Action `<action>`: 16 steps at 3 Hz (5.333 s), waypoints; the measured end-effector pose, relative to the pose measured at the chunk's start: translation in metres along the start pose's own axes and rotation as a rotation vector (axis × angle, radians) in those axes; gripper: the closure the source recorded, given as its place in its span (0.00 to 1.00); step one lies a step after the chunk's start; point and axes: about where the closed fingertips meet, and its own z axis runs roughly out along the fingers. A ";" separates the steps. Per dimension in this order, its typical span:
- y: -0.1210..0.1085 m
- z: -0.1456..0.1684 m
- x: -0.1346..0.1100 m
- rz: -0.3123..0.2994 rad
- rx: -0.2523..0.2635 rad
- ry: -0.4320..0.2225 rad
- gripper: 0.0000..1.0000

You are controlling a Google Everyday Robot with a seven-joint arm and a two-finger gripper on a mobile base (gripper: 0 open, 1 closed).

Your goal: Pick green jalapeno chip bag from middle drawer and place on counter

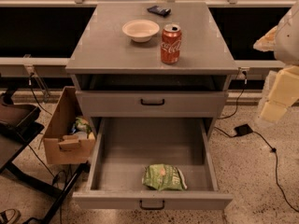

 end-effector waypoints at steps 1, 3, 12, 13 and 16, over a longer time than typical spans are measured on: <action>0.000 0.000 0.000 0.000 0.000 0.000 0.00; -0.011 0.050 -0.026 0.040 -0.020 0.045 0.00; 0.024 0.460 -0.073 0.330 -0.212 0.155 0.00; 0.027 0.507 -0.067 0.303 -0.187 0.120 0.00; 0.092 0.624 -0.079 0.250 -0.319 0.101 0.26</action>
Offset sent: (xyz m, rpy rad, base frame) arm 0.0177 0.0079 -0.0098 -0.0936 0.0301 -0.0590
